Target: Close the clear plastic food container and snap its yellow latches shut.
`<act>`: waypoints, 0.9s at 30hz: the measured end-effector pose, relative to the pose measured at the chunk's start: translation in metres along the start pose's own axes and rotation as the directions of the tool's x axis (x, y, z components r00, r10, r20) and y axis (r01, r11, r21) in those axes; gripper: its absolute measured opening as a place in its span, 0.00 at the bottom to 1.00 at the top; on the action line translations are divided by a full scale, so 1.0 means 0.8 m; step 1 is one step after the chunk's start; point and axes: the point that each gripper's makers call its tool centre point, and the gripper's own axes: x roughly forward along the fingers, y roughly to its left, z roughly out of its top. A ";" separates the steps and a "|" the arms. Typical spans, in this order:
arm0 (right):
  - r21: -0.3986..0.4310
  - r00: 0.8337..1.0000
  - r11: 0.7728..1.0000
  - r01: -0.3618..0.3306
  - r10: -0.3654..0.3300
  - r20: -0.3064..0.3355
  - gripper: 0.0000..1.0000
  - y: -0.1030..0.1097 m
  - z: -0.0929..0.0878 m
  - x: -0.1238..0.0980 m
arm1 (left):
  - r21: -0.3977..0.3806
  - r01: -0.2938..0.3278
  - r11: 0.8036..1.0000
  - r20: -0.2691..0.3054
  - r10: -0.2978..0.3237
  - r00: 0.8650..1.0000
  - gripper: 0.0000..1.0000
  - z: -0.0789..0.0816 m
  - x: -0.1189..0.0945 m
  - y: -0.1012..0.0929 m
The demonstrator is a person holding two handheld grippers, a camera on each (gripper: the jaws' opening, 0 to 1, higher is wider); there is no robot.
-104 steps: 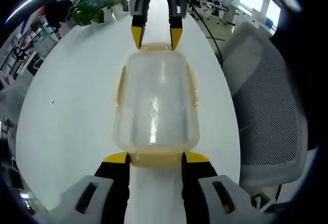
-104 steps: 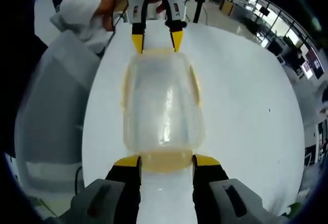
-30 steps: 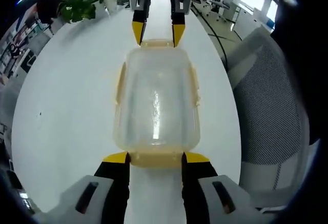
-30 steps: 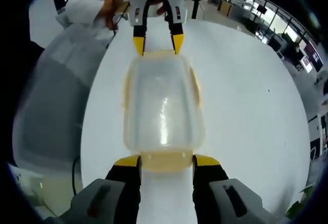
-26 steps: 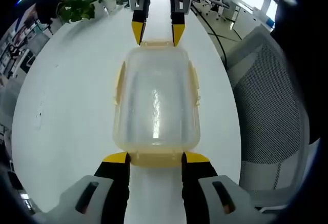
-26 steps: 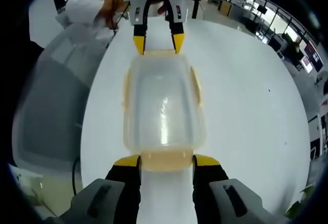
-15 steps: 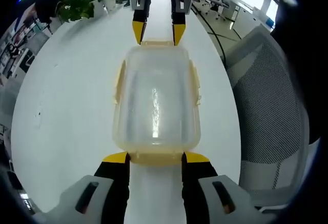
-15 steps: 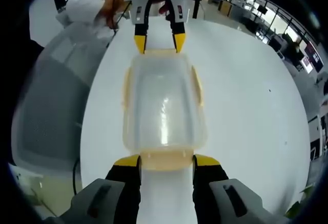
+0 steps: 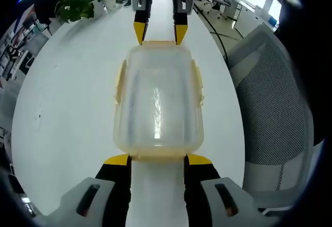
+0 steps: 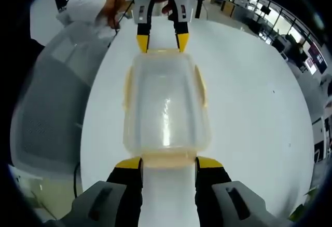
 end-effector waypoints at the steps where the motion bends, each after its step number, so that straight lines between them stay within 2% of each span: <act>1: 0.001 1.000 1.000 -0.001 0.001 0.000 0.38 0.000 0.000 0.000 | -0.001 0.001 1.000 -0.001 -0.001 1.000 0.38 0.000 0.000 0.000; 25: -0.010 1.000 1.000 -0.004 0.004 0.028 0.39 0.000 -0.001 0.001 | -0.010 0.000 1.000 0.007 0.001 1.000 0.39 -0.001 0.000 0.000; 27: 0.012 0.999 1.000 -0.005 0.004 0.032 0.39 -0.001 -0.001 0.000 | -0.017 0.000 1.000 0.009 0.000 1.000 0.40 -0.002 -0.001 -0.001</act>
